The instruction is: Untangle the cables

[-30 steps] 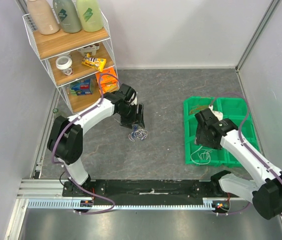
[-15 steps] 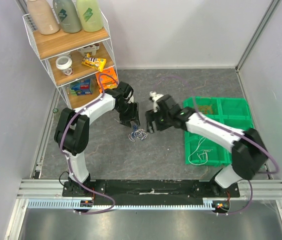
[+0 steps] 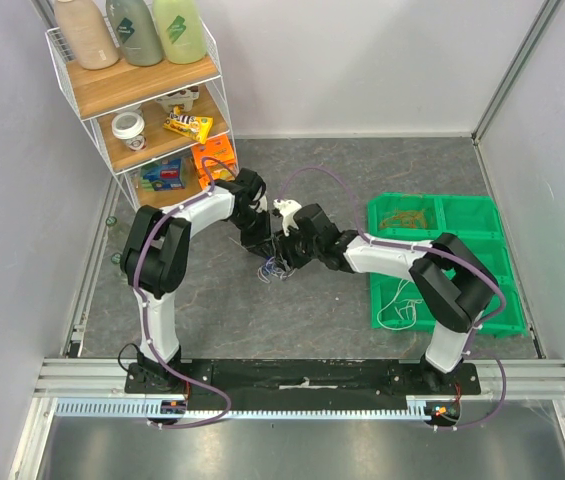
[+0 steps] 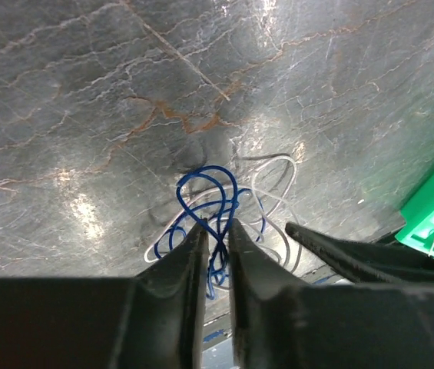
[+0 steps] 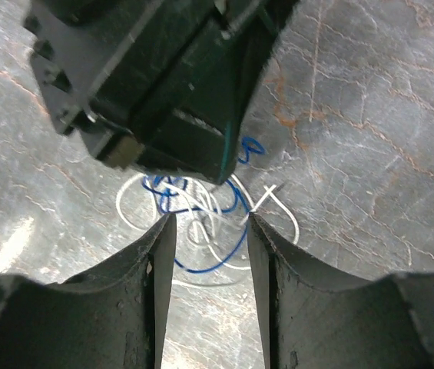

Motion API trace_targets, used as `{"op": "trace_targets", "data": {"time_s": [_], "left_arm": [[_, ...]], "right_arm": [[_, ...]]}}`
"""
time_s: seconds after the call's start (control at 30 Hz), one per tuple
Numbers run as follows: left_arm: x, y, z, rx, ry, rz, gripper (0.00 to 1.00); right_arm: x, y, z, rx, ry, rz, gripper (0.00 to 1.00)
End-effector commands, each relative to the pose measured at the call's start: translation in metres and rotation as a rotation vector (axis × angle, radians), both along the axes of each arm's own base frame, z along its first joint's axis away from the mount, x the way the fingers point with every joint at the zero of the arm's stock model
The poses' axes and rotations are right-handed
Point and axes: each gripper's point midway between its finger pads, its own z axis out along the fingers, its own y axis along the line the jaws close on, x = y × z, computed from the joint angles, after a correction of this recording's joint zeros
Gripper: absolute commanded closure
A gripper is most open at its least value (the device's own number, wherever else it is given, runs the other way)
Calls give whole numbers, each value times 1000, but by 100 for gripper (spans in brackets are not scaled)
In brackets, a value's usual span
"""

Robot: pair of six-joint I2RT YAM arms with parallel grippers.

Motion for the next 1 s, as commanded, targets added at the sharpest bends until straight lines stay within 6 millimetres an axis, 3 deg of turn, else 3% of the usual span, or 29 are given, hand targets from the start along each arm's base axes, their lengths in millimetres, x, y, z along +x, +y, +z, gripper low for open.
{"op": "trace_targets", "data": {"time_s": [0.0,0.2,0.37,0.47,0.53,0.57,0.63,0.7,0.83,0.97], "left_arm": [[14,-11,15,-64,-32,0,85],[11,-13,34,-102,-53,-2,98],[3,-17,47,-148,-47,0,98],[-1,-19,55,-180,-61,-6,98],[-4,-17,59,-186,-73,-10,98],[-6,-15,58,-180,-77,-13,98],[-9,-11,61,-169,-93,-20,98],[-11,-5,63,-146,-113,-17,98],[-9,12,77,-104,-184,2,98],[-1,37,99,-56,-275,40,98]], "right_arm": [[11,-6,5,-9,-94,-24,51],[10,-14,-9,-43,-90,-44,47],[10,-2,6,0,-117,-34,50],[9,9,19,38,-126,-17,57],[8,12,22,41,-126,-16,68],[9,11,22,32,-124,-24,79],[11,4,24,5,-134,-55,91],[12,-6,39,10,-163,-98,100],[15,-41,67,-24,-228,-244,100],[5,-77,70,-81,-235,-337,100]]}}
